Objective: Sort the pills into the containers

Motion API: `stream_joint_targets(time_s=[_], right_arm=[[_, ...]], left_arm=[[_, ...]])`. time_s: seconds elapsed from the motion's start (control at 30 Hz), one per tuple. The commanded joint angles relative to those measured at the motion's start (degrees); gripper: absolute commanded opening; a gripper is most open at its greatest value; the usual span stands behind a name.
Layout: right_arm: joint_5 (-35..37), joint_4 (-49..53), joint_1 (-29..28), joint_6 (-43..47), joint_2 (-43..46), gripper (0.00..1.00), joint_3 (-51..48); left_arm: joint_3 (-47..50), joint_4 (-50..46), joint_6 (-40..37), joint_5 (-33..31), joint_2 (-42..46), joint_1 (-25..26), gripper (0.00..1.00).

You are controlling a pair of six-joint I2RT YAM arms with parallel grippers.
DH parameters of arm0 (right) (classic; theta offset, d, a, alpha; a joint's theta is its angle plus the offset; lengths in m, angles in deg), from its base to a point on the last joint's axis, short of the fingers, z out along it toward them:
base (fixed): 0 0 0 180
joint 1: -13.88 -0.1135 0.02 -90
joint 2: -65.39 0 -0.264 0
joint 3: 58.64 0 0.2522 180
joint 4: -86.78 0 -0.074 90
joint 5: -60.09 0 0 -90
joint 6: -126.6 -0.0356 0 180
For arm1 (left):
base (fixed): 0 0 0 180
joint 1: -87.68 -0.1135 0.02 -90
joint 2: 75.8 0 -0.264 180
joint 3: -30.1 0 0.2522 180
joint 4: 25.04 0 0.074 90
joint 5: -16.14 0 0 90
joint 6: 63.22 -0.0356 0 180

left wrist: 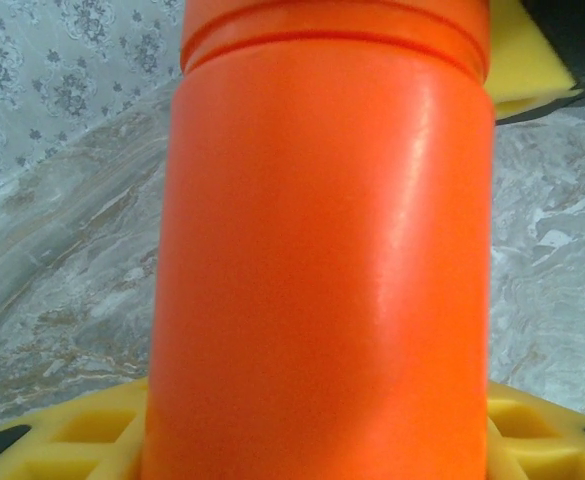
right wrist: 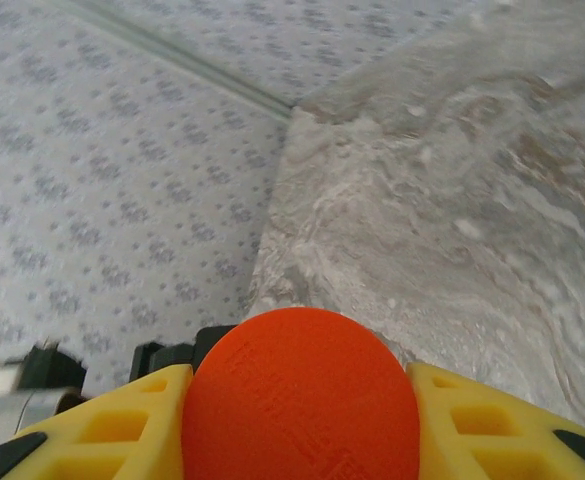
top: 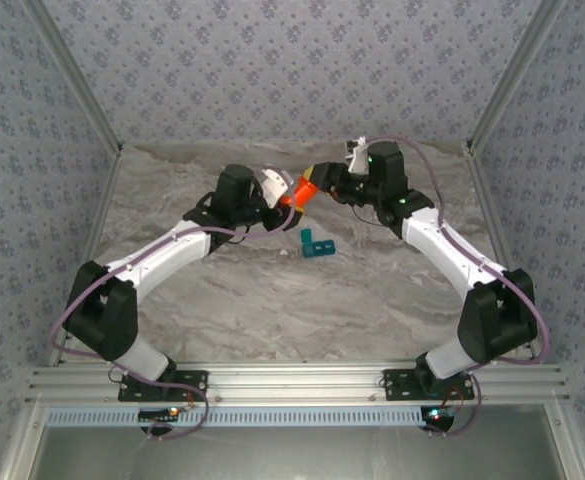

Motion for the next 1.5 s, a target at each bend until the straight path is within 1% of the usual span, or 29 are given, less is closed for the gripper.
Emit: stream_joint_targets(time_s=[0.0,0.07,0.1,0.17,0.23,0.3,0.37,0.5,0.63,0.67,0.77,0.83,0.97,1.13,1.33,1.47], right_arm=[[-6.82,-6.51,2.01,12.93,1.16,0.47,-3.94],[-9.34,-6.24,3.03,13.35,0.58,0.47,-3.54],[-10.03,-5.58,3.3,13.15,0.27,0.48,-2.95],[-10.14,-6.27,3.53,11.46,0.02,0.54,-2.84],[-9.87,-6.78,3.54,9.62,0.06,0.62,-2.64],[-9.65,-7.43,3.93,6.21,0.42,0.73,-2.71],[-9.06,-9.91,4.65,2.51,1.35,0.8,-3.73],[-7.79,-12.83,6.43,-4.77,3.38,0.86,-5.79],[-3.33,-9.05,6.67,-9.58,3.8,0.86,-5.6],[-1.48,-6.63,6.4,-10.81,3.8,0.86,-5.15],[2.6,-1.02,5.11,-12.42,3.14,0.86,-3.43],[4.08,1.24,4.01,-12.55,2.34,0.86,-2.17],[4.92,2.88,1.8,-12.6,0.7,0.85,-0.42],[5.04,2.59,-0.05,-12.32,-0.23,0.81,-0.41],[4.76,2.72,-0.41,-11.57,-0.5,0.66,-0.4],[4.74,2.91,-0.32,-10.89,-0.26,0.51,-0.44]], left_arm=[[-0.36,5.23,5.13,8.01,1.65,-2.13,0.0],[0.4,7.85,8.9,12.3,2.12,-3.53,0.0],[0.58,8.54,9.98,13.39,2.26,-3.9,0.0],[0.53,8.51,10.28,13.68,2.47,-3.92,0.0],[0.43,8.13,10.13,13.13,2.39,-3.9,0.0],[0.33,6.94,9.09,11.55,2.28,-3.87,0.0],[0.27,5.87,7.9,9.79,2.07,-3.84,0.0],[0.23,4.07,5.11,5.56,1.94,-3.34,0.0],[-0.62,0.88,0.22,1.05,1.35,-1.42,0.0],[-1.01,0.07,-0.78,0.23,1.15,-0.95,0.0],[-1.54,-0.68,-2.28,-1.17,0.49,0.32,0.0],[-1.94,-0.95,-2.83,-1.58,0.03,0.88,0.0],[-2.77,-1.55,-3.46,-1.89,-0.83,1.6,0.0],[-3.22,-1.77,-3.75,-1.98,-1.23,2.04,0.0],[-3.15,-1.59,-3.66,-1.82,-1.32,2.14,0.0],[-3.15,-1.41,-3.48,-1.71,-1.5,2.22,0.0]])
